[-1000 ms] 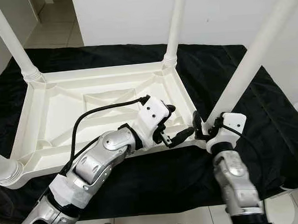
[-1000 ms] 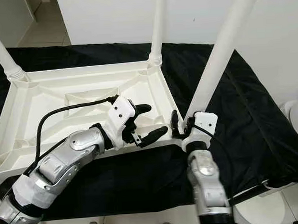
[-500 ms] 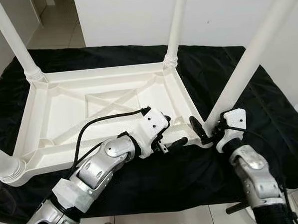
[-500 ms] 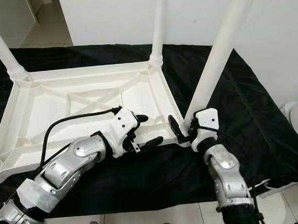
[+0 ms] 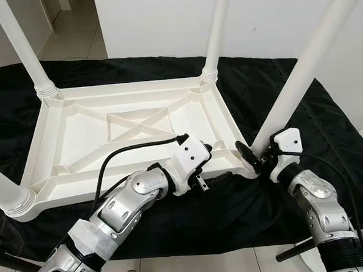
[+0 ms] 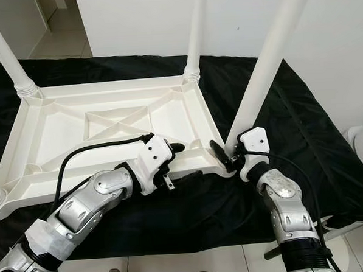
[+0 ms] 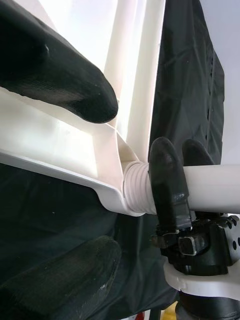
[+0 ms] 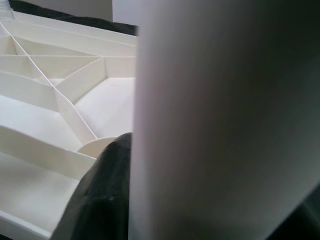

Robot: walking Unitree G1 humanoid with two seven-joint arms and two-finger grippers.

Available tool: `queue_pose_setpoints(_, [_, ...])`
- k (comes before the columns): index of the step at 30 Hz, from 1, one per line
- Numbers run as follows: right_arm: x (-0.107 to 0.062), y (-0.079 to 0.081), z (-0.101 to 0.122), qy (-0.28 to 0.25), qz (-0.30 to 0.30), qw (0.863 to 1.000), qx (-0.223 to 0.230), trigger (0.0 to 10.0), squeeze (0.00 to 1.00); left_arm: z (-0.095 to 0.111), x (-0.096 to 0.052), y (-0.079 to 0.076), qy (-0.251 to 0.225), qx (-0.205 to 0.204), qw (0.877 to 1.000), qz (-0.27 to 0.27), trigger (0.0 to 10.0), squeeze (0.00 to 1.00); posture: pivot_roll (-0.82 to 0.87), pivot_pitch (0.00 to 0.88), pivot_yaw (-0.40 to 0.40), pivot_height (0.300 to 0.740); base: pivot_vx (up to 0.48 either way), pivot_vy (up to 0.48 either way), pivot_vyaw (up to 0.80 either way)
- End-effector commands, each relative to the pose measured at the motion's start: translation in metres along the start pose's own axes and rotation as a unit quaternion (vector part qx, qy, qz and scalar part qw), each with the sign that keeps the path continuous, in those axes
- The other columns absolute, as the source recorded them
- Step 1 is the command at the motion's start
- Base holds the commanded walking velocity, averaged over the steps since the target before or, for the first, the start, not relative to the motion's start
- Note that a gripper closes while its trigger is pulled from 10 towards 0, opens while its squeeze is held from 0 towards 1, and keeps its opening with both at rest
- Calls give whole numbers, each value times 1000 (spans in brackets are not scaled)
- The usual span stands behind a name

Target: Building children table

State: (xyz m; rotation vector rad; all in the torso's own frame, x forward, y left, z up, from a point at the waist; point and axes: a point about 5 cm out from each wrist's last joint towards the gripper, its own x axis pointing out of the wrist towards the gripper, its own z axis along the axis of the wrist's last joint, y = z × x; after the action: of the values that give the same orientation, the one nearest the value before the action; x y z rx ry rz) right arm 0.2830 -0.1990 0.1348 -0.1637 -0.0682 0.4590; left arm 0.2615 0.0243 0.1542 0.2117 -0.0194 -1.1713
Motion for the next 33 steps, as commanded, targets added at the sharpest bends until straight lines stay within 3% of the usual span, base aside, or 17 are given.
queue_pose_setpoints(1, [-4, 3, -11, 27, 13, 999, 12, 0, 0, -2, -1, -6, 1, 3, 998, -60, 10000, 0, 20, 0, -46, 740, 0, 0, 0])
queue_pose_setpoints(4, [-9, 4, -17, 39, 11, 999, 21, 0, 0, -1, -2, -6, 0, 4, 998, -61, 10000, 0, 19, 0, -46, 740, 0, 0, 0])
queue_pose_setpoints(5, [-10, 5, -19, 44, 4, 999, 25, 2941, 0, -1, -2, -5, 0, 4, 998, -60, 10000, 0, 19, 0, -46, 740, 0, 0, 0])
queue_pose_setpoints(6, [-11, 6, -21, 47, 0, 998, 32, 9843, 0, -1, -2, -5, 0, 4, 998, -60, 10000, 0, 20, 0, -48, 740, 0, 0, 0])
queue_pose_setpoints(13, [-10, 11, -23, 48, -38, 996, 63, 10000, 0, -1, -3, -3, 1, 6, 998, -59, 10000, 0, 20, 0, -47, 740, 0, 0, 0])
queue_pose_setpoints(21, [1, 22, -25, 58, -168, 979, 103, 10000, 0, -1, -5, -4, 2, 5, 998, -61, 10000, 0, 22, 0, -44, 740, 0, 0, 0])
queue_pose_setpoints(23, [1, 22, -25, 58, -168, 979, 103, 10000, 0, -1, -5, -4, 2, 5, 998, -61, 10000, 0, 22, 0, -44, 740, 0, 0, 0])
queue_pose_setpoints(26, [4, 24, -23, 63, -218, 967, 115, 10000, 0, -1, -5, -4, 2, 6, 998, -62, 10000, 0, 23, 0, -45, 740, 0, 0, 0])
queue_pose_setpoints(29, [9, 28, -20, 71, -310, 940, 119, 10000, 0, -1, -6, -4, 2, 5, 998, -61, 10000, 0, 27, 0, -47, 740, 0, 0, 0])
queue_pose_setpoints(31, [9, 28, -20, 71, -310, 940, 119, 10000, 0, -1, -6, -4, 2, 5, 998, -61, 10000, 0, 27, 0, -47, 740, 0, 0, 0])
queue_pose_setpoints(32, [11, 31, -18, 72, -334, 932, 121, 10000, 0, -1, -6, -4, 2, 5, 998, -61, 10000, 0, 27, 0, -47, 740, 0, 0, 0])
queue_pose_setpoints(33, [11, 31, -18, 72, -334, 932, 121, 10000, 0, -1, -6, -4, 2, 5, 998, -61, 10000, 0, 27, 0, -47, 740, 0, 0, 0])
